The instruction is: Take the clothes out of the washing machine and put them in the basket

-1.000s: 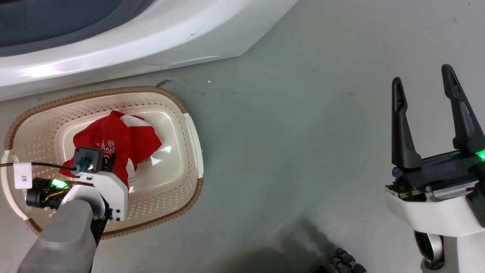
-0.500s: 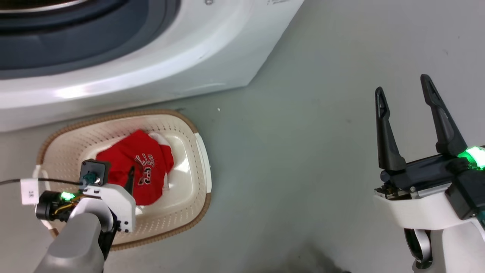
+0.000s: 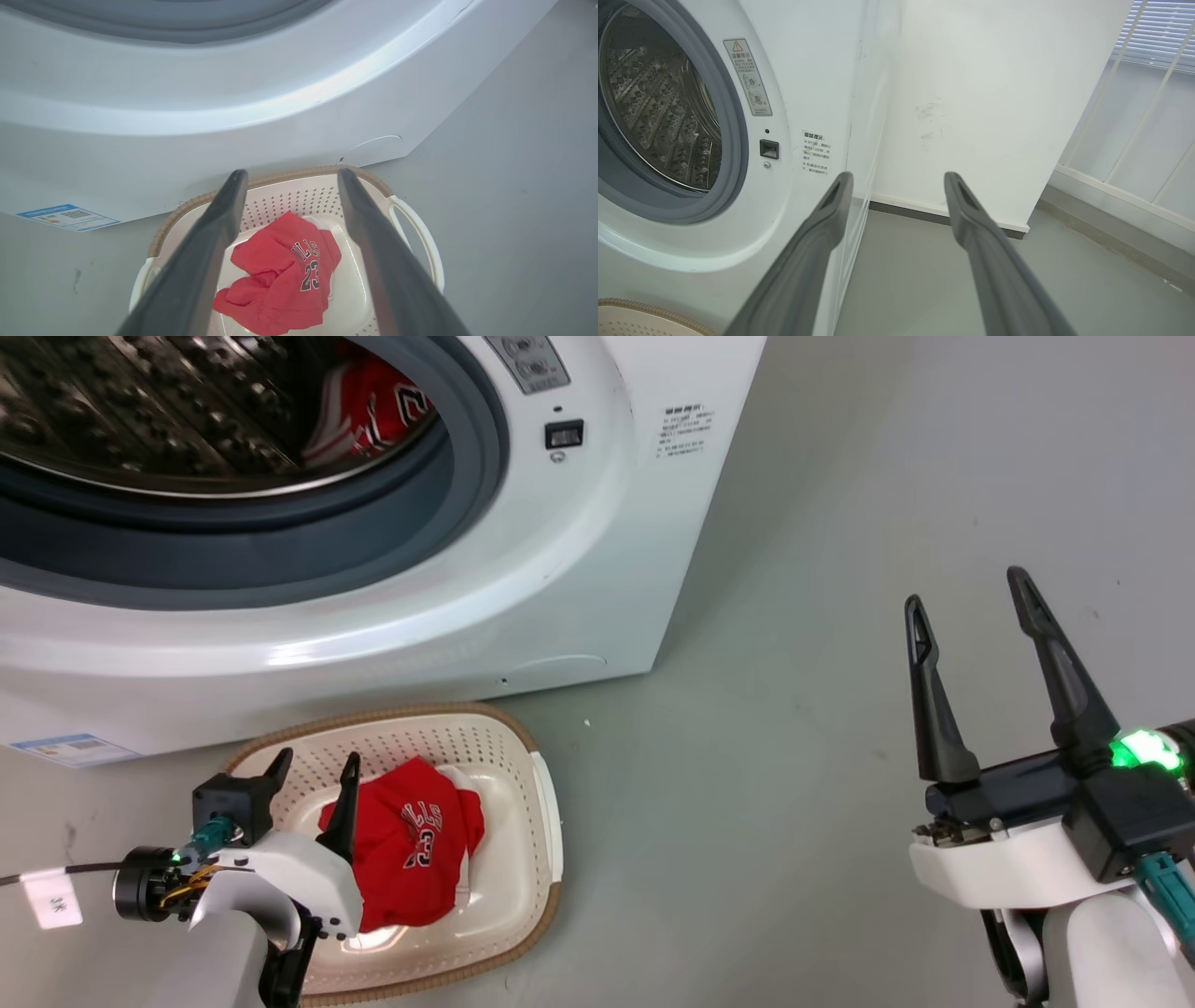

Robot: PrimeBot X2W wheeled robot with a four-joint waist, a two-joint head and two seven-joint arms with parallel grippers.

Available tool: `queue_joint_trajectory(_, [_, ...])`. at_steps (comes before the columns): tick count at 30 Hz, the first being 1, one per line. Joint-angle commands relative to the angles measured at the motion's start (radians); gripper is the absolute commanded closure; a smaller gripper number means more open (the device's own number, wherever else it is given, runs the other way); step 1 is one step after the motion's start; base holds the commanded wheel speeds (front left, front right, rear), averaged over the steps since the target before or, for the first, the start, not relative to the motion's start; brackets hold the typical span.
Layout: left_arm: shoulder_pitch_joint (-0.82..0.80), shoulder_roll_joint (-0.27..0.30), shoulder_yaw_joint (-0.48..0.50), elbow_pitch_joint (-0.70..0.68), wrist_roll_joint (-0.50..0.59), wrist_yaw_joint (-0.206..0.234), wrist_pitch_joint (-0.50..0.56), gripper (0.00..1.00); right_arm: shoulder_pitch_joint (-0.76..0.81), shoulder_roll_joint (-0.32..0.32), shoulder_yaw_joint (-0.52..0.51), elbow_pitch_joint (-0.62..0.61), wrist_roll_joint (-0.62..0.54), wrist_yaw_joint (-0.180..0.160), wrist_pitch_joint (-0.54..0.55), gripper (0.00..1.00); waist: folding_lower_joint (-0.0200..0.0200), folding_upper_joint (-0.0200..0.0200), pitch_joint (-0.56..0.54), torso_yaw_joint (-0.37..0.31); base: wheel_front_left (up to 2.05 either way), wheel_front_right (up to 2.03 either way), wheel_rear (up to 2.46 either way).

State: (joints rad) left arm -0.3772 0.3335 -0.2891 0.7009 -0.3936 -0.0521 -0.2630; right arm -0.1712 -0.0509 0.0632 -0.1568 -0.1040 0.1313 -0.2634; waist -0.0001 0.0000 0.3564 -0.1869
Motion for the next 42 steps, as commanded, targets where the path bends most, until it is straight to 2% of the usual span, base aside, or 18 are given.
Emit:
queue_joint_trajectory(1, [0.029, -0.008, 0.023, -0.042, 0.015, 0.003, -0.003, 0.0, 0.013, 0.001, 0.0, 0.007, 0.0, -0.001, -0.002, 0.0, 0.0001, 0.0, -0.038, 0.018, 0.0, 0.0, 0.0])
queue_joint_trajectory(9, [0.073, -0.012, 0.126, -0.221, 0.053, -0.001, -0.003, 0.0, 0.022, 0.002, 0.009, 0.005, 0.019, -0.001, -0.002, 0.0, 0.0001, 0.0, -0.049, 0.004, 0.0, 0.0, 0.0])
queue_joint_trajectory(13, [0.013, 0.011, 0.154, -0.267, 0.048, -0.014, -0.002, 0.0, 0.02, 0.002, 0.012, -0.003, 0.028, -0.001, -0.002, 0.0, 0.0001, 0.0, -0.018, -0.013, 0.0, 0.0, 0.0])
queue_joint_trajectory(17, [-0.082, 0.047, 0.192, -0.294, 0.014, -0.017, 0.042, 0.0, 0.016, 0.002, 0.014, -0.005, 0.035, -0.001, -0.002, 0.0, 0.0001, 0.0, 0.014, -0.039, 0.0, 0.0, 0.0])
queue_joint_trajectory(20, [-0.162, 0.073, 0.213, -0.317, -0.019, -0.026, 0.109, 0.0, -0.001, 0.001, 0.012, -0.016, 0.045, -0.001, -0.002, 0.0, 0.0001, 0.0, 0.052, -0.065, 0.0, 0.0, 0.0])
queue_joint_trajectory(25, [-0.33, 0.147, 0.219, -0.333, -0.063, -0.044, 0.273, 0.0, -0.022, 0.002, 0.014, -0.03, 0.066, -0.001, -0.002, 0.0, 0.0001, 0.0, 0.141, -0.103, 0.0, 0.0, 0.0])
queue_joint_trajectory(34, [-0.635, 0.274, 0.208, -0.224, -0.116, -0.065, 0.557, 0.0, -0.066, 0.002, 0.057, -0.052, 0.125, -0.001, -0.002, 0.0, 0.0001, 0.0, 0.292, -0.187, 0.0, 0.0, 0.0])
queue_joint_trajectory(42, [-0.886, 0.317, 0.17, -0.118, -0.115, -0.067, 0.724, 0.0, -0.086, 0.002, 0.093, -0.06, 0.166, -0.001, -0.002, 0.0, 0.0001, 0.0, 0.382, -0.251, 0.0, 0.0, 0.0])
